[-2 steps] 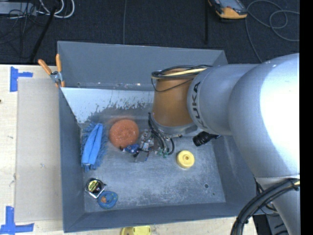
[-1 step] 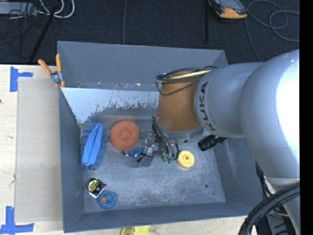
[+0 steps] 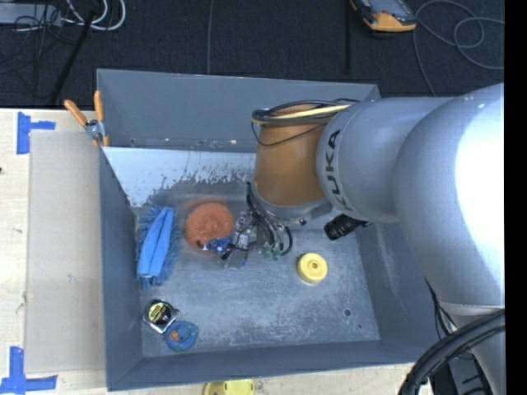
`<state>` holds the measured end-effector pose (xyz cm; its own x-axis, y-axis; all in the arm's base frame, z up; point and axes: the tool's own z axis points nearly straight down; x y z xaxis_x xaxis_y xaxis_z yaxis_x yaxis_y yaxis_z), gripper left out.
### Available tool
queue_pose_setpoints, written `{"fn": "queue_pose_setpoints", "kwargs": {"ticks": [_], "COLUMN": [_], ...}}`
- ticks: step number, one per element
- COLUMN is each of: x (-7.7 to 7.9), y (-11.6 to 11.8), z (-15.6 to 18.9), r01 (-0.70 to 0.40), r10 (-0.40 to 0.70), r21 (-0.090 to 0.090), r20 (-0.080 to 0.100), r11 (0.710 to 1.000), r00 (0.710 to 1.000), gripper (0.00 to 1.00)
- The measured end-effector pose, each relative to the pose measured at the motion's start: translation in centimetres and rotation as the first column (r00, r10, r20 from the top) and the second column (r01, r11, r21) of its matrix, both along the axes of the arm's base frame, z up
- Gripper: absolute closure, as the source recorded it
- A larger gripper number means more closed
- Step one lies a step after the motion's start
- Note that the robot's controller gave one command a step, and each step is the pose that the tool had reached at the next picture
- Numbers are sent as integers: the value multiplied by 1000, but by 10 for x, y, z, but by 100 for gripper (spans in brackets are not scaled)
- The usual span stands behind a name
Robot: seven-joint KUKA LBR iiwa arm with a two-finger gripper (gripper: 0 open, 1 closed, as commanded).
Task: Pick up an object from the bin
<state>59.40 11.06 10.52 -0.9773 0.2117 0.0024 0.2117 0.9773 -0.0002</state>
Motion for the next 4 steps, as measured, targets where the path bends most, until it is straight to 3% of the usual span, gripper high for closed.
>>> {"fn": "queue_pose_setpoints", "kwargs": {"ticks": [1, 2, 3, 4], "x": [-30, -16, -13, 4], "y": [-12, 3, -14, -20], "z": [55, 77, 93, 90], "r01": [-4, 1, -10, 5], "r10": [4, -1, 10, -5], "r21": [-2, 2, 0, 1], "r20": [-9, 14, -10, 18], "r11": [1000, 1000, 1000, 1000], "r00": [1000, 1000, 1000, 1000], "gripper": [100, 100, 100, 100]}}
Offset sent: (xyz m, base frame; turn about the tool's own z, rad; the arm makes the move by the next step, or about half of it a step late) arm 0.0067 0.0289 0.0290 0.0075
